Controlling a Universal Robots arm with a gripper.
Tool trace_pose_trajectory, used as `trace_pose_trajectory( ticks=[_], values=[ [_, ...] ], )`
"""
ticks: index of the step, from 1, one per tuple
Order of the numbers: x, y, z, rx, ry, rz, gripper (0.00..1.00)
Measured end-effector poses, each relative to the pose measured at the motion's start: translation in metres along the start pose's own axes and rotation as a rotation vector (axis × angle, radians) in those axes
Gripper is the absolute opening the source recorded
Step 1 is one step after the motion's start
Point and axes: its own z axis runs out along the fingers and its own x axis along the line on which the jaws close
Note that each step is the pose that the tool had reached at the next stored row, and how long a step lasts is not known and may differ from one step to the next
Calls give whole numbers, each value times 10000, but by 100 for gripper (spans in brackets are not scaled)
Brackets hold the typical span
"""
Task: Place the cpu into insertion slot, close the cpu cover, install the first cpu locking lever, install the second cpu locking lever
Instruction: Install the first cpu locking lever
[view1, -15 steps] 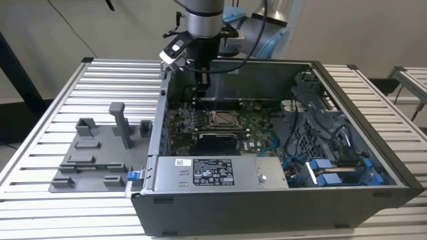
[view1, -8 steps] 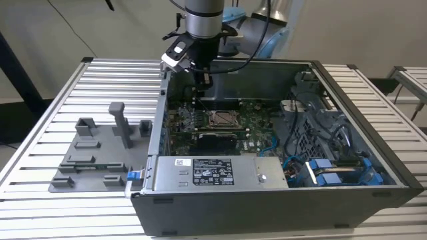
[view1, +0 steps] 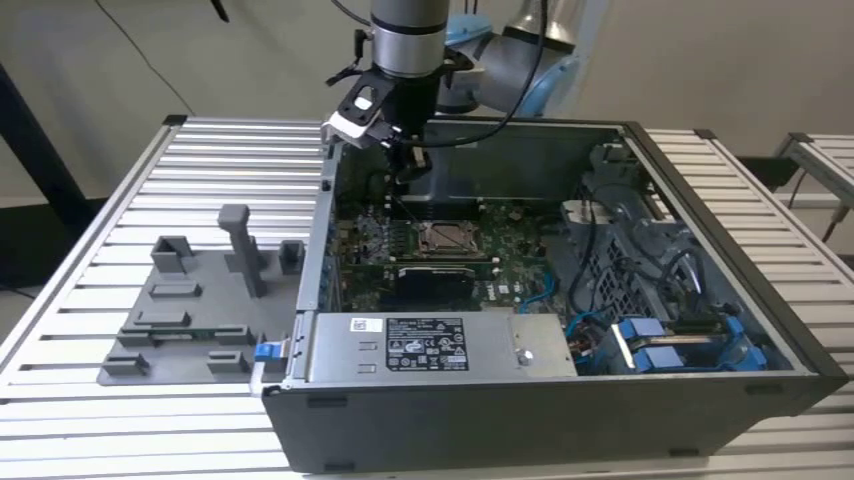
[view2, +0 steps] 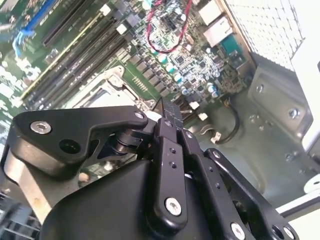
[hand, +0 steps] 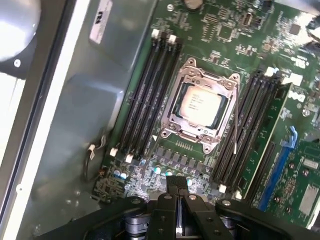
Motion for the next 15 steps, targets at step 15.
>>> trace_pose_trajectory(
  ticks=[15],
  values=[
    [20,4,24,-180,-37,-2196,11]
  ],
)
